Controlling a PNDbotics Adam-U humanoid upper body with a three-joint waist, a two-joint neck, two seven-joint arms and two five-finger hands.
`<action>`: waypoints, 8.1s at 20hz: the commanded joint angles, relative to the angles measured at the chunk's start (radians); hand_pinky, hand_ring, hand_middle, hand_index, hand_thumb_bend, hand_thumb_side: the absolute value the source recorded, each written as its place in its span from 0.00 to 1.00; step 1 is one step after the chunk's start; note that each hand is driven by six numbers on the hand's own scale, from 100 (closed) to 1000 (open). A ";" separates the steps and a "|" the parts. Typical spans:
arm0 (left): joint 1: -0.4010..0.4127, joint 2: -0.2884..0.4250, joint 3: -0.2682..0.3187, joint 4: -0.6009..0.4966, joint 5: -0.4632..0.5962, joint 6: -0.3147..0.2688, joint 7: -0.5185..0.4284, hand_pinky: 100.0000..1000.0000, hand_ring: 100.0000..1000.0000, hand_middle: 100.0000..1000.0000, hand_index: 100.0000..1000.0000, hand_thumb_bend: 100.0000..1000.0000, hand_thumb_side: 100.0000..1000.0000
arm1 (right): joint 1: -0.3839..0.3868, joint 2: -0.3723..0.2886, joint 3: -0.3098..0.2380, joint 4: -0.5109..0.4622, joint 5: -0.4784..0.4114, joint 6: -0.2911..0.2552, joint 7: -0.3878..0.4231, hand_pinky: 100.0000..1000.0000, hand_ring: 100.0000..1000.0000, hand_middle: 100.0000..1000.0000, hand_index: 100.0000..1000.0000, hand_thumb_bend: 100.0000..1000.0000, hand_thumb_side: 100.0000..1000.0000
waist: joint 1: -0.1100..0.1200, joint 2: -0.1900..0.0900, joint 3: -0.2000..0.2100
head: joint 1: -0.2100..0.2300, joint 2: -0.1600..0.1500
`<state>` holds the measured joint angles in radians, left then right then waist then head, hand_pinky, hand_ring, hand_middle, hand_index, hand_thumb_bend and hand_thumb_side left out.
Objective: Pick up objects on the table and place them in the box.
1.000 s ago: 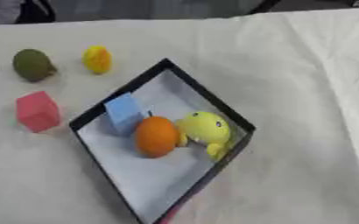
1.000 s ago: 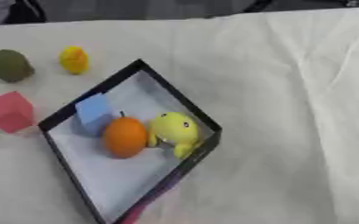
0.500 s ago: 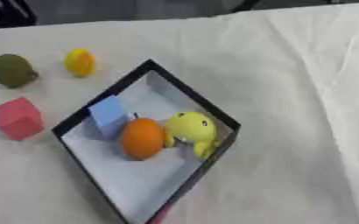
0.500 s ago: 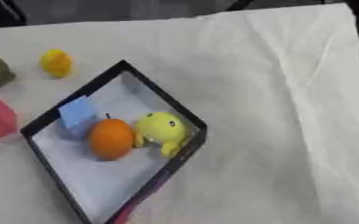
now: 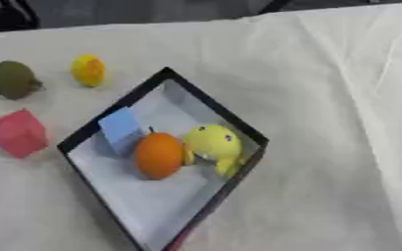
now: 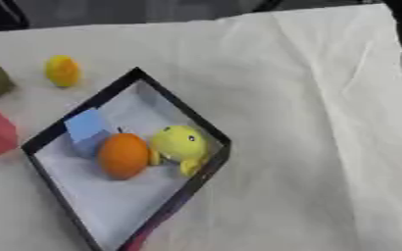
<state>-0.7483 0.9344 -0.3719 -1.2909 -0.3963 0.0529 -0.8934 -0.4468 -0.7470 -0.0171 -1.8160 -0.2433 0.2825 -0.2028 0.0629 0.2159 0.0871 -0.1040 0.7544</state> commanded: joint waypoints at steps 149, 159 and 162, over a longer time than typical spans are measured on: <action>-0.251 -0.231 0.247 0.346 -0.334 0.128 0.378 0.88 0.88 0.81 0.87 0.67 0.48 | -0.059 0.049 -0.003 0.007 -0.041 -0.003 0.006 0.91 0.72 0.70 0.80 0.00 0.66 | -0.058 0.006 -0.027 | 0.072 -0.061; -0.273 -0.277 0.296 0.496 -0.509 0.169 0.474 0.87 0.89 0.82 0.87 0.71 0.47 | -0.064 0.056 0.000 0.006 -0.043 0.000 0.006 0.91 0.72 0.70 0.80 0.00 0.67 | -0.058 0.025 -0.049 | 0.114 -0.069; -0.269 -0.288 0.314 0.538 -0.535 0.182 0.498 0.87 0.88 0.81 0.88 0.72 0.49 | -0.064 0.061 -0.002 0.007 -0.045 0.000 0.005 0.91 0.72 0.70 0.80 0.00 0.67 | -0.058 0.029 -0.054 | 0.128 -0.062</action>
<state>-0.9963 0.6268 -0.0755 -0.7585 -0.9159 0.2301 -0.4093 -0.4938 -0.6686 -0.0109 -1.7913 -0.2827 0.2823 -0.1944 0.0173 0.2442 0.0328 0.0163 0.6960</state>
